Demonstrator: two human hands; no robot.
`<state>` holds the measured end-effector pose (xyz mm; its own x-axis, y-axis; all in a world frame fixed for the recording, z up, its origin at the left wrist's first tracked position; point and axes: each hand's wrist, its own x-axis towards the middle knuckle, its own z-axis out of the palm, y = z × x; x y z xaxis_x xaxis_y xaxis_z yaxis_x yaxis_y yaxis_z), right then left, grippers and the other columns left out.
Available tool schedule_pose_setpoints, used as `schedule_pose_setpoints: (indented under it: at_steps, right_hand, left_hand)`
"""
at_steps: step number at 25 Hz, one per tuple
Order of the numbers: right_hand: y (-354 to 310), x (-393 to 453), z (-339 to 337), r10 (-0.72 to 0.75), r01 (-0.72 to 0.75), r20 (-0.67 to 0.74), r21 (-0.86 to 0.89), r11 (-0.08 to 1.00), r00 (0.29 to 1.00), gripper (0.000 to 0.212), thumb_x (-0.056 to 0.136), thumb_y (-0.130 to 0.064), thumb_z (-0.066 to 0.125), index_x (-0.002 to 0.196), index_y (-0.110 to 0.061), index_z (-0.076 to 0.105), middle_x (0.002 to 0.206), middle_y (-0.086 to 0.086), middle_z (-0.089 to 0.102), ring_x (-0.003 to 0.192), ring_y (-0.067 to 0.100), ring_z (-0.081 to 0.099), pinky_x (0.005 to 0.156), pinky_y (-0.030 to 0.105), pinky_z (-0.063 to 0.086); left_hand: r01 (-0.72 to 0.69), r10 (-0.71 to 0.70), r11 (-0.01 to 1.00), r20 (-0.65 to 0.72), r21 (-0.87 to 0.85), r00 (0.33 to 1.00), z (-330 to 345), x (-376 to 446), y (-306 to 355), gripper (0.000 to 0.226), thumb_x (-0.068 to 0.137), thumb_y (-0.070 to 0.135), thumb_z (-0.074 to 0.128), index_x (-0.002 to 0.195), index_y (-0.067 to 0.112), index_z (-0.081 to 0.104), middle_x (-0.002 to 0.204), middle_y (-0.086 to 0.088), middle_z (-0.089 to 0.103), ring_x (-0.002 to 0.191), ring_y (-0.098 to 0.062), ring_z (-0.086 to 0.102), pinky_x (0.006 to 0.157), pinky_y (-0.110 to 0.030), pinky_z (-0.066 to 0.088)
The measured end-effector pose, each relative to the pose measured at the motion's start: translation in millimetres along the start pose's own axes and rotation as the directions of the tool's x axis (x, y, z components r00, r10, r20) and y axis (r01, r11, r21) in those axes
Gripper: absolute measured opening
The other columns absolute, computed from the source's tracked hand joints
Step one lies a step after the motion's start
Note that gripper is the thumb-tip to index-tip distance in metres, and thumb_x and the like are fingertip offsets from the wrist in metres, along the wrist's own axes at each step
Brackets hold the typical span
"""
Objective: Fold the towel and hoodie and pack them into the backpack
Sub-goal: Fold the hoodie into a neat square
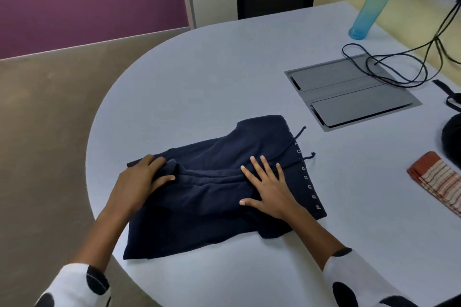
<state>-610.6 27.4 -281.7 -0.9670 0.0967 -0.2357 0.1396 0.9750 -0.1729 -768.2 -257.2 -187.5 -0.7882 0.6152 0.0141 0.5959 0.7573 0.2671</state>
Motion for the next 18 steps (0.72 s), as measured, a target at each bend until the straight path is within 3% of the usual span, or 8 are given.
schedule_pose_setpoints:
  at_steps: [3,5,6,9,11,13,15,18]
  right_hand:
    - [-5.6,6.0,7.0,0.047,-0.047,0.004,0.029,0.998,0.999,0.112,0.059,-0.091,-0.010,0.152,-0.030,-0.003,0.160,-0.002,-0.010,0.145,0.020,-0.018,0.115,0.056,-0.008]
    - [-4.8,8.4,7.0,0.084,-0.082,-0.017,0.087,0.993,0.996,0.119,0.054,-0.094,-0.008,0.152,-0.027,-0.002,0.161,-0.006,-0.006,0.146,0.015,-0.015,0.116,0.052,-0.007]
    - [-4.8,9.7,5.5,0.096,-0.092,-0.029,0.113,0.989,0.995,0.120,0.053,-0.095,-0.006,0.152,-0.027,-0.001,0.161,-0.007,-0.004,0.147,0.013,-0.013,0.116,0.050,-0.006]
    - [-9.6,14.7,-0.4,0.123,-0.101,-0.085,0.224,0.969,0.989,0.119,0.054,-0.097,0.009,0.152,-0.029,0.007,0.161,-0.006,0.004,0.147,0.011,-0.004,0.118,0.048,0.000]
    - [-13.0,16.2,-4.4,0.170,-0.108,-0.167,0.329,0.938,0.971,0.113,0.058,-0.094,0.029,0.149,-0.027,0.022,0.159,-0.004,0.016,0.147,0.011,0.007,0.118,0.047,0.008]
    - [-15.9,15.9,-7.5,0.240,-0.116,-0.255,0.420,0.900,0.937,0.096,0.059,-0.084,0.048,0.136,-0.026,0.040,0.152,-0.002,0.032,0.143,0.013,0.023,0.115,0.048,0.019]
    - [-17.3,11.9,-6.1,0.275,-0.128,-0.296,0.433,0.892,0.915,0.083,0.058,-0.077,0.054,0.122,-0.024,0.048,0.139,-0.004,0.045,0.133,0.015,0.038,0.110,0.049,0.027]
    - [-20.6,1.4,4.0,0.204,-0.115,-0.295,0.294,0.949,0.933,0.086,0.058,-0.078,0.049,0.125,-0.024,0.049,0.125,-0.007,0.051,0.121,0.017,0.047,0.109,0.051,0.028]
  left_hand:
    - [0.168,-0.190,0.899,-0.015,-0.404,0.982,-5.2,-11.3,-20.1,0.005,0.087,0.027,0.066,0.088,0.029,0.062,0.079,0.011,0.060,0.074,-0.014,0.059,0.066,-0.025,0.048]
    - [0.195,-0.242,0.716,0.023,-0.670,0.970,-15.7,-13.5,-29.8,0.018,0.086,0.017,0.068,0.082,0.035,0.066,0.082,0.012,0.066,0.077,-0.009,0.059,0.067,-0.016,0.048]
    - [0.177,-0.233,0.681,0.018,-0.710,0.972,-21.3,-10.4,-33.2,0.022,0.085,0.016,0.069,0.081,0.037,0.067,0.083,0.014,0.067,0.080,-0.008,0.060,0.071,-0.015,0.048]
    - [0.043,-0.180,0.781,-0.160,-0.623,0.970,-45.4,5.8,-25.6,0.027,0.080,0.020,0.072,0.081,0.046,0.067,0.090,0.028,0.066,0.093,-0.002,0.053,0.079,-0.009,0.039]
    - [-0.118,-0.067,0.883,-0.372,-0.454,0.926,-66.6,13.6,-7.2,0.014,0.080,0.021,0.072,0.089,0.032,0.071,0.088,0.031,0.064,0.092,-0.005,0.048,0.078,-0.006,0.034]
    - [-0.300,0.128,0.907,-0.486,-0.296,0.864,-82.0,13.3,5.7,0.010,0.084,0.013,0.069,0.093,0.015,0.074,0.095,0.022,0.062,0.085,-0.003,0.051,0.075,-0.007,0.035]
    - [-0.408,0.288,0.873,-0.393,-0.266,0.873,-81.3,1.7,3.0,0.019,0.084,0.013,0.057,0.093,0.012,0.074,0.100,0.011,0.063,0.081,0.008,0.054,0.071,-0.002,0.036]
    - [-0.330,0.322,0.905,-0.075,-0.268,0.944,-47.3,-28.5,-36.2,0.016,0.078,0.013,0.069,0.090,0.021,0.076,0.097,0.019,0.061,0.081,0.013,0.055,0.069,0.000,0.038]
